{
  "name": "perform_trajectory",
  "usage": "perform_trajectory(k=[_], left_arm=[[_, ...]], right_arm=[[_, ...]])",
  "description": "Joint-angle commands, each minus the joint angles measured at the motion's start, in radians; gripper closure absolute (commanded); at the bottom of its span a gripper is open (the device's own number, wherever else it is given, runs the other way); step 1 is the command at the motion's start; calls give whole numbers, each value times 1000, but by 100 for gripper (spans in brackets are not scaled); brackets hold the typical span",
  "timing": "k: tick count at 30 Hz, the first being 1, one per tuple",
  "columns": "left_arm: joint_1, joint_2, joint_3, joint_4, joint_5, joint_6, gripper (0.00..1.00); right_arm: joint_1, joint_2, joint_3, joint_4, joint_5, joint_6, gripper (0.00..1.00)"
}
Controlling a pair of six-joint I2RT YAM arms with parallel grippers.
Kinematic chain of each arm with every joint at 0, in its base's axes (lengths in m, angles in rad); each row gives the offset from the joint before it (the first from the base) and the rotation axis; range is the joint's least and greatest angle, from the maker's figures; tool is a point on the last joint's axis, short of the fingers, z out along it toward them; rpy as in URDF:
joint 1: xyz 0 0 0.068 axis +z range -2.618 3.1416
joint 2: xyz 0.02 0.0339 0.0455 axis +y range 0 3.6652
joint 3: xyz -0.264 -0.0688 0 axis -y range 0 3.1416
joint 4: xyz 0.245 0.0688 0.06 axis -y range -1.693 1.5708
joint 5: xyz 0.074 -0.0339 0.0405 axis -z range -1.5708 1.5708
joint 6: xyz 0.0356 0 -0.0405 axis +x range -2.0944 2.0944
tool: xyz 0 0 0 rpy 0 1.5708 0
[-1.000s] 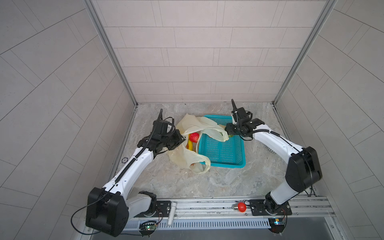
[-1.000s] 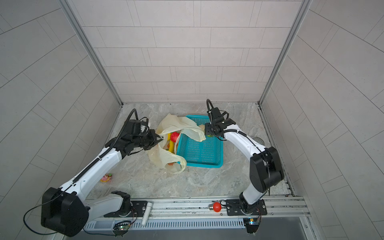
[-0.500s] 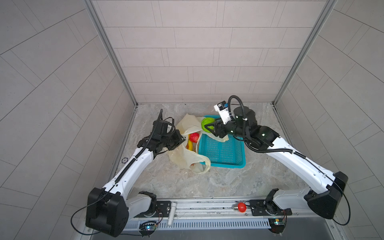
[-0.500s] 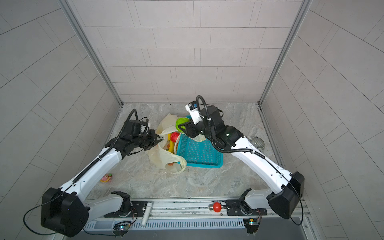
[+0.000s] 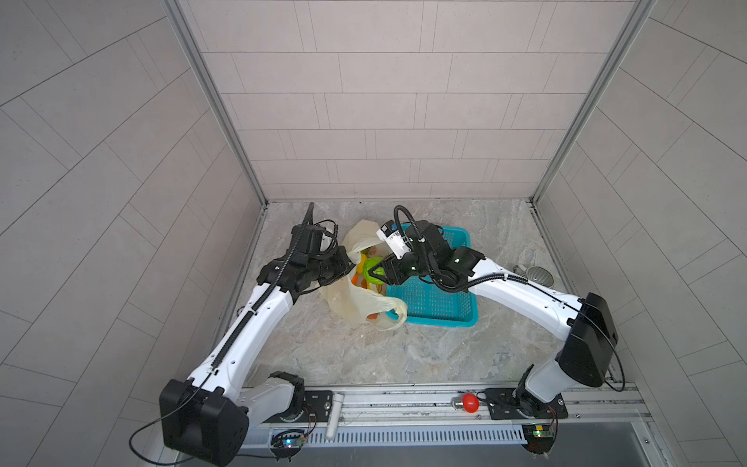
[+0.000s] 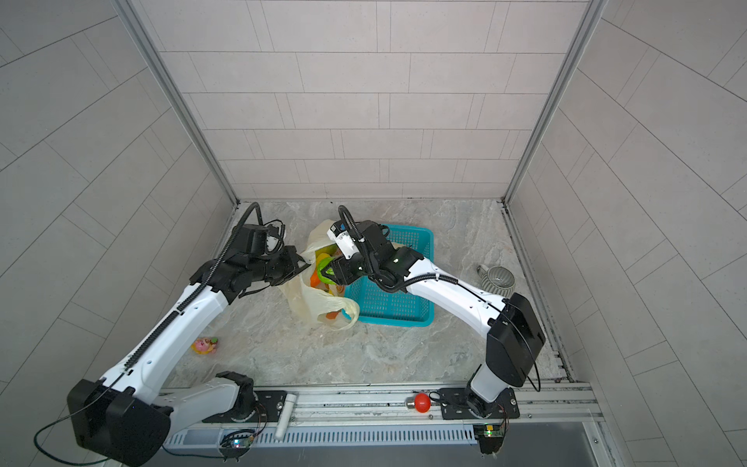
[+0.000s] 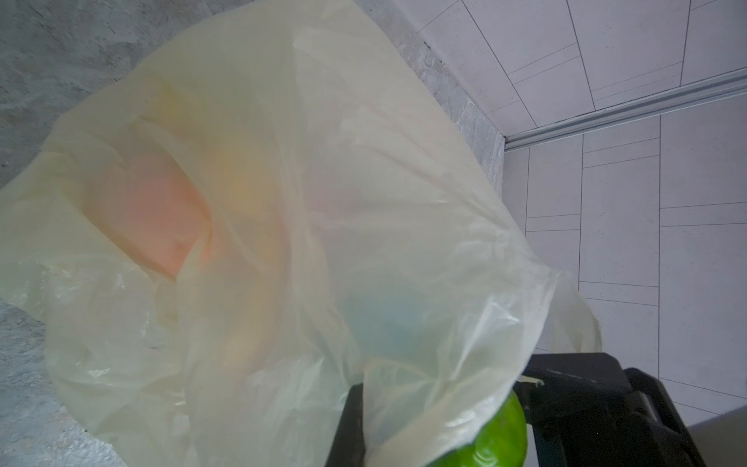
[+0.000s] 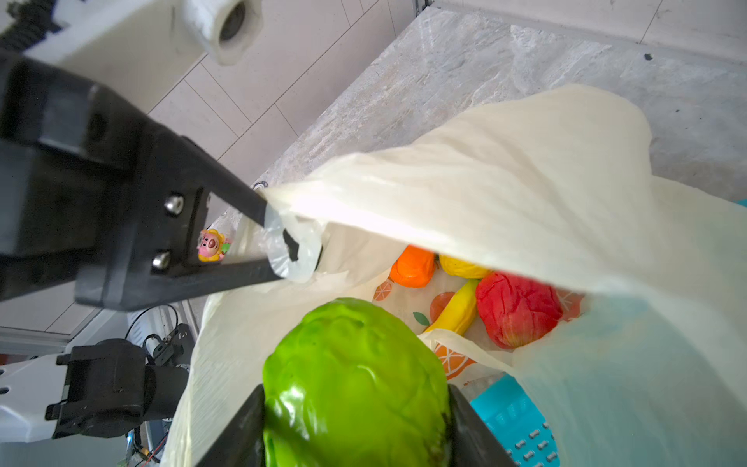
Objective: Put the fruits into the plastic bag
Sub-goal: 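Carry the green custard apple into the bag mouth and release it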
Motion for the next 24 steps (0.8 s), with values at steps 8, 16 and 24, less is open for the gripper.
perform_trajectory(k=[8, 16, 24], left_arm=[[-6, -12, -9, -11, 5, 14, 100], [-5, -11, -23, 2, 16, 13, 100], [-5, -5, -37, 18, 23, 1, 100]], right_arm=[[7, 166, 134, -5, 269, 30, 44], [-30, 313, 227, 20, 332, 57, 40], [-95, 363, 285, -2, 348, 99, 28]])
